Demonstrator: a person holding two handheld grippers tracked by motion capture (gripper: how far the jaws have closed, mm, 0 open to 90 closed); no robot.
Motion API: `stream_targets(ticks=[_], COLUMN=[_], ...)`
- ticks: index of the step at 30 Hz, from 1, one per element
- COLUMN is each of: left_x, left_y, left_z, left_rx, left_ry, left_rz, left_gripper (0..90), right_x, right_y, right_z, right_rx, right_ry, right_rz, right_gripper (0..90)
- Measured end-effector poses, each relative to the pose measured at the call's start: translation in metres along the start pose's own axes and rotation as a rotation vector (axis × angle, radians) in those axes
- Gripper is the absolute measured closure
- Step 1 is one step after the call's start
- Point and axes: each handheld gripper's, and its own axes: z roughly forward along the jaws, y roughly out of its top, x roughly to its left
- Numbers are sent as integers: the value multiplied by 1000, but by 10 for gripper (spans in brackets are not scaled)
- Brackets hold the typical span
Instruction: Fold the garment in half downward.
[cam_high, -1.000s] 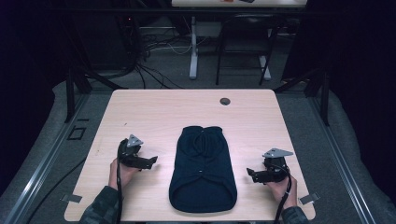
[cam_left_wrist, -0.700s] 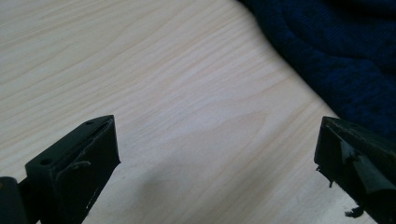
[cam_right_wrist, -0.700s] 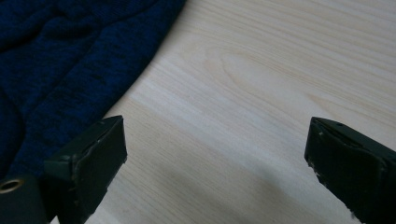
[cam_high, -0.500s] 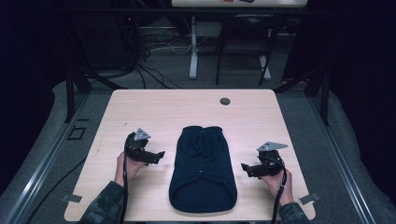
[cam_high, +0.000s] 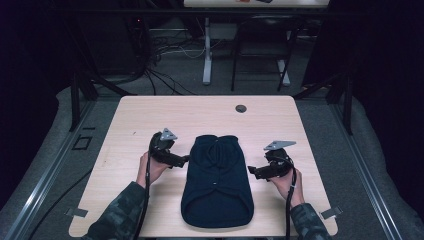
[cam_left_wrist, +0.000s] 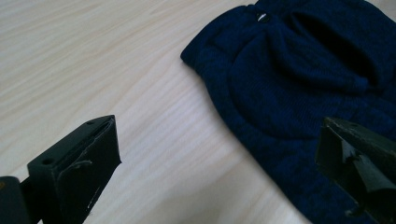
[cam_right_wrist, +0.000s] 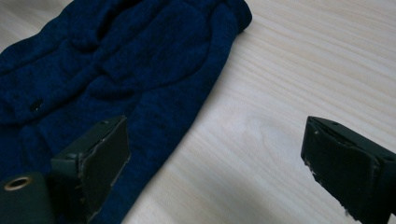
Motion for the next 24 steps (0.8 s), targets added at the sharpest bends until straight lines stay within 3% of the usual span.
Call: stream_targets(ticks=[16,24], left_x=[2,0], left_y=[29,32], left_z=[33,52], left_rx=[22,72], left_ry=[-33,-33], left_rz=[-35,-30], left_gripper=[3,5], right_x=[5,4], right_y=[39,55], right_z=[34,53], right_rx=[12,25], right_ry=[48,63], right_rz=[-24,1], right_gripper=[115,137])
